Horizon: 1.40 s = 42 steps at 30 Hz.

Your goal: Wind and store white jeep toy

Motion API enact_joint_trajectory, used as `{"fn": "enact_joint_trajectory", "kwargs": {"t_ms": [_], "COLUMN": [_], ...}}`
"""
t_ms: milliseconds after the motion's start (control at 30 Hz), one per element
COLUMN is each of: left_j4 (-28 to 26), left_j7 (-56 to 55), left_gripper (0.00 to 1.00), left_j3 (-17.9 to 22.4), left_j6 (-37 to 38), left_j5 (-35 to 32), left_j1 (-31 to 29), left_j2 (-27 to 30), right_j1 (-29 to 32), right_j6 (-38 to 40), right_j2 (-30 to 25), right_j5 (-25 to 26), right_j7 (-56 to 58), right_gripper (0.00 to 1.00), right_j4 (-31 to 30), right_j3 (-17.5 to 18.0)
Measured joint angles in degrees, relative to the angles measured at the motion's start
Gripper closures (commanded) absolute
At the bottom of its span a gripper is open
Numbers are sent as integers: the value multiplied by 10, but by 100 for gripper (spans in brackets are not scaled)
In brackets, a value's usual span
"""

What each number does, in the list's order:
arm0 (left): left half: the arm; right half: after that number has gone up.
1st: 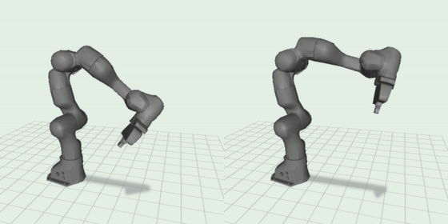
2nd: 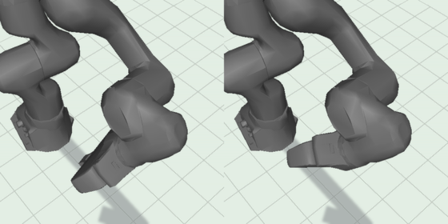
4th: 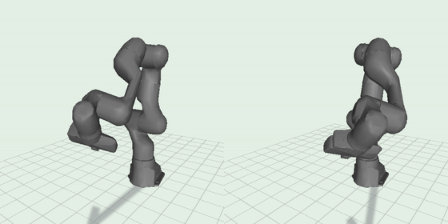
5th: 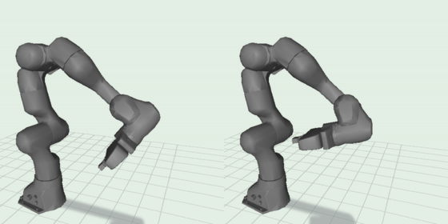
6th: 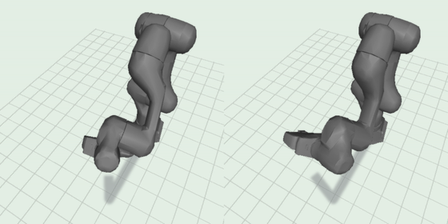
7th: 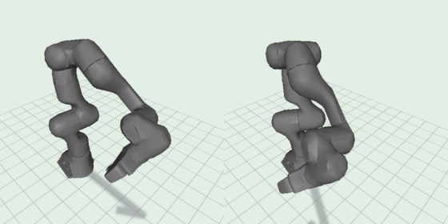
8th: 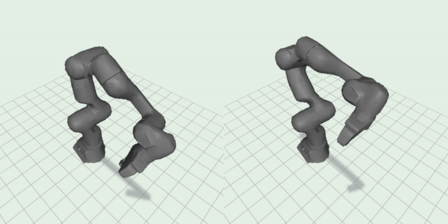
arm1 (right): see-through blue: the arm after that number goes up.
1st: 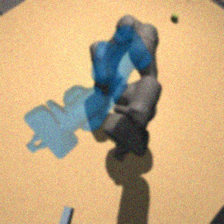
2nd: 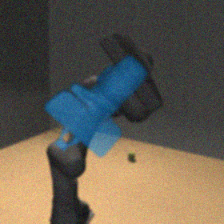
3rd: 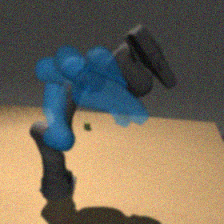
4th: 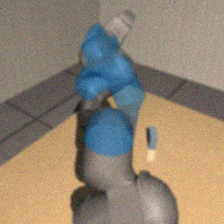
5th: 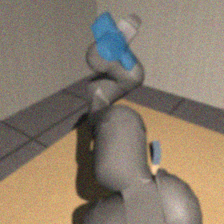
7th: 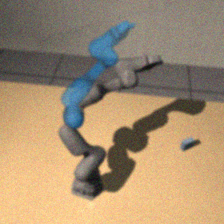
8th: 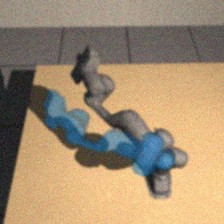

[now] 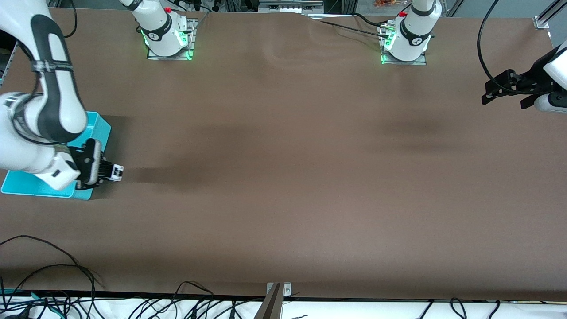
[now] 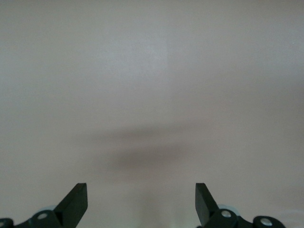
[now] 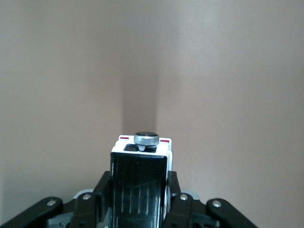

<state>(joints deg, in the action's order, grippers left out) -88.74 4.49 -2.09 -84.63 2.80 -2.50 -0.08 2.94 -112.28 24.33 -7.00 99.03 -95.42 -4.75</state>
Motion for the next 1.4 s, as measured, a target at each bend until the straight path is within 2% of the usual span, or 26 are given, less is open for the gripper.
{"fn": "enact_joint_trajectory", "kwargs": {"t_ms": [100,267,401,501,668,968,1335,1402], "left_j4": [0,0,0,0,0,0,0,1], "left_j7": [0,0,0,0,0,0,0,0], "left_gripper": [0,0,0,0,0,0,0,0], "left_j3": [-1,-3,-3,-4,-5,-8,-11,-11], "left_j6": [6,14,19,21,25,28,47,58], "left_j5": [0,0,0,0,0,0,0,0], "left_j1": [0,1,2,3,5,5,5,5], "left_j2": [-1,-2,-2,-3,-3,-4,-4,-4], "right_j1": [1,4,11,24,44,62,73,75], "right_j6": [36,80,94,94,82,3,-48,-55], "right_j2": [-13,-33,-35,-32,-24,9,61,68], "right_j5": [0,0,-1,-7,-10,-38,-84,-85], "right_j7": [2,48,98,132,164,211,262,264], "right_gripper": [81,81,81,81,81,80,79,75], "right_j4": [10,11,4,-11,-38,-92,-97,-97], "right_j3": [-27,-93,-140,-159,-164,-164,-164,-164]}}
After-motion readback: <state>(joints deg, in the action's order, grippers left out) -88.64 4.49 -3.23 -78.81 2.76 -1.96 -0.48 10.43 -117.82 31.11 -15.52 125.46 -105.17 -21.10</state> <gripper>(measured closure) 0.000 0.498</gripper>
